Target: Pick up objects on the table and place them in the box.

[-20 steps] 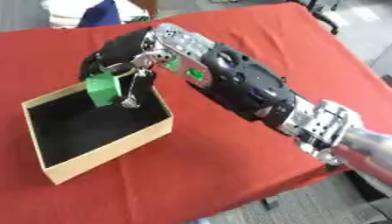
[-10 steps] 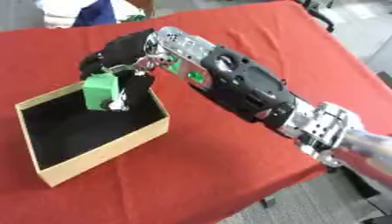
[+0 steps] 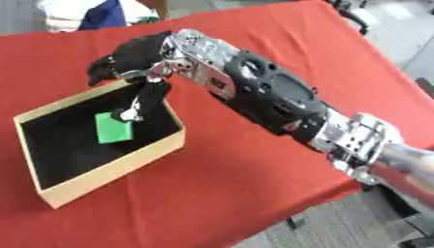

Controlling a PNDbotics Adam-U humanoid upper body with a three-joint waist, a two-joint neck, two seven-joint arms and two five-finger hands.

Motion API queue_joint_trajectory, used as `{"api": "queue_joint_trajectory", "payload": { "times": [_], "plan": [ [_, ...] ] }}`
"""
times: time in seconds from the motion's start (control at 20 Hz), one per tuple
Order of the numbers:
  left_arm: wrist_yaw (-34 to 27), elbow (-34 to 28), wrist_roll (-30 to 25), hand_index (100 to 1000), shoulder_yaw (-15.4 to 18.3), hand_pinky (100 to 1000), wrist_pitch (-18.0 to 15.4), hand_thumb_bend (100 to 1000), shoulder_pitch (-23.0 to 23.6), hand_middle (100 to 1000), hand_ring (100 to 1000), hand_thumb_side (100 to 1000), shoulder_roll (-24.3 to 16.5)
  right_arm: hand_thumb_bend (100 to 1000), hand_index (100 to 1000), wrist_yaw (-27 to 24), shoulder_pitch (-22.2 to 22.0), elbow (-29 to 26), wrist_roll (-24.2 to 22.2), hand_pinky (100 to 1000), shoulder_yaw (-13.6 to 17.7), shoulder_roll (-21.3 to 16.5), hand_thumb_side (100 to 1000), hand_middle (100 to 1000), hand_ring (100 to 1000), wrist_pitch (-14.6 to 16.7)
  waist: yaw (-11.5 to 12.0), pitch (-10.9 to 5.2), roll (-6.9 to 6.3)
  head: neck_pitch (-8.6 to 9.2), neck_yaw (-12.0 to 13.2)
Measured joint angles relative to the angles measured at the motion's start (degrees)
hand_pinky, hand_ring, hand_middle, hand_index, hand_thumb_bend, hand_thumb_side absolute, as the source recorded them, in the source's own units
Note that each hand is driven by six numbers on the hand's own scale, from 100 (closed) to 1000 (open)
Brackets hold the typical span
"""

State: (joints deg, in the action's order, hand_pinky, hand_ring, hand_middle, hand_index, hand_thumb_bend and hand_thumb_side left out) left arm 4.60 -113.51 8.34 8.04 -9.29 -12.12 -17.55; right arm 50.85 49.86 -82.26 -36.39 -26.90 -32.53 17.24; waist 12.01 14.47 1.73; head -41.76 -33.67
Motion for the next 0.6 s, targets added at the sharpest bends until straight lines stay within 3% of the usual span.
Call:
{"api": "queue_joint_trajectory", "payload": {
  "times": [0.35, 0.5, 0.55, 0.6],
  "plan": [
    [0.0, 0.0, 0.0, 804, 0.0, 680, 0.0, 100, 0.2, 603, 642, 623, 0.0, 339, 1000, 0.9, 0.0, -0.1, 0.3, 855, 0.0, -0.2, 855, 1000, 904, 0.5, -0.3, -0.36, -0.08, 0.0, -0.1],
    [0.0, 0.0, 0.0, 804, 0.0, 680, 0.0, 100, 0.5, 603, 642, 623, 0.0, 431, 1000, 1.4, 0.0, -0.7, 0.6, 865, 0.0, -1.4, 690, 1000, 915, 0.8, -0.5, -0.4, -0.06, 0.0, -0.2],
    [0.0, 0.0, 0.0, 805, 0.0, 680, 0.0, 100, 0.5, 603, 642, 623, 0.0, 454, 1000, 1.7, 0.0, -1.0, 0.5, 874, 0.1, -2.0, 553, 1000, 928, 0.8, -0.6, -0.48, -0.02, 0.0, -0.2],
    [0.0, 0.0, 0.0, 804, 0.0, 680, 0.0, 100, 0.5, 603, 642, 622, 0.0, 454, 1000, 2.0, 0.0, -1.2, 0.3, 877, 0.1, -2.7, 534, 1000, 930, 0.9, -0.7, -0.61, 0.01, 0.0, -0.2]
  ]
}}
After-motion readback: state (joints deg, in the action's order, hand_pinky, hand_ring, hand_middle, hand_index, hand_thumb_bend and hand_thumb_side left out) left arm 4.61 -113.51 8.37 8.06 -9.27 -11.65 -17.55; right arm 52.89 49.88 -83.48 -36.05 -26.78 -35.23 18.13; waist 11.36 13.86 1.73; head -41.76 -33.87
